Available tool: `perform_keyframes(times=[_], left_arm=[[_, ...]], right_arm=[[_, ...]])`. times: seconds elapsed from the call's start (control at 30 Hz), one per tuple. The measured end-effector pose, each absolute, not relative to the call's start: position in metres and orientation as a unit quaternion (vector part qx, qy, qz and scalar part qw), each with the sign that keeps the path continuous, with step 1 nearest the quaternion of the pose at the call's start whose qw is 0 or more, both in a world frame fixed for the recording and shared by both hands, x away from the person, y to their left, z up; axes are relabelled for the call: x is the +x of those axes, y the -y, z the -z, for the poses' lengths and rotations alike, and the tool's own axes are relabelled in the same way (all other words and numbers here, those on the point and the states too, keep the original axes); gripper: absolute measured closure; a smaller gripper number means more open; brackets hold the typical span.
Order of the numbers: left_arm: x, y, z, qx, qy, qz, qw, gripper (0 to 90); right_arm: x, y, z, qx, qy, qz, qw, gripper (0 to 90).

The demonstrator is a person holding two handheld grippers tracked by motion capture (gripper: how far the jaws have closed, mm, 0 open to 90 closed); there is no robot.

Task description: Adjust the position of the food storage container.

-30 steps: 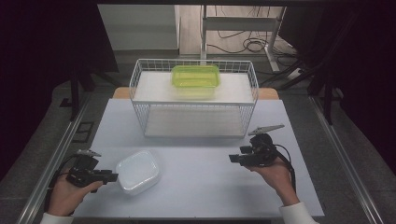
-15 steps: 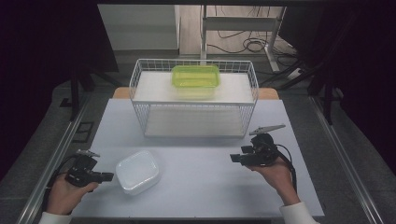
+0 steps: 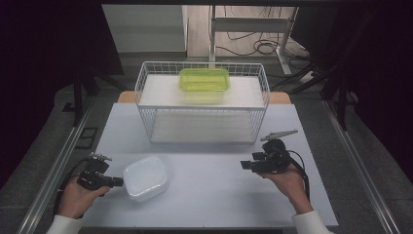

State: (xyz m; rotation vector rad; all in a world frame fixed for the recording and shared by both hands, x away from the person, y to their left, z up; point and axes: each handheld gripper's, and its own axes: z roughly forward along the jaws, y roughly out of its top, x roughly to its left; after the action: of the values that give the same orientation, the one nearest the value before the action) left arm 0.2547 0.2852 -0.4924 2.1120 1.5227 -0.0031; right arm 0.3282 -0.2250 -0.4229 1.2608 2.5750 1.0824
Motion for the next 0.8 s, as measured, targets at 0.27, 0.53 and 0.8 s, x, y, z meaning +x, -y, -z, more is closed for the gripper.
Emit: perform_keyframes(times=[0.27, 0.53, 0.8], left_arm=[[0.271, -0.264, 0.493, 0.797, -0.539, 0.006, 0.272, 90.0], [0.286, -0.243, 0.493, 0.814, -0.515, 0.018, 0.268, 90.0], [0.297, -0.224, 0.496, 0.817, -0.507, 0.022, 0.274, 90.0]], right_arm=[[0.329, 0.224, 0.425, 0.413, -0.840, -0.351, 0.037, 36.9], [0.330, 0.225, 0.425, 0.413, -0.839, -0.352, 0.036, 36.8], [0.329, 0.225, 0.425, 0.413, -0.839, -0.353, 0.035, 36.8]])
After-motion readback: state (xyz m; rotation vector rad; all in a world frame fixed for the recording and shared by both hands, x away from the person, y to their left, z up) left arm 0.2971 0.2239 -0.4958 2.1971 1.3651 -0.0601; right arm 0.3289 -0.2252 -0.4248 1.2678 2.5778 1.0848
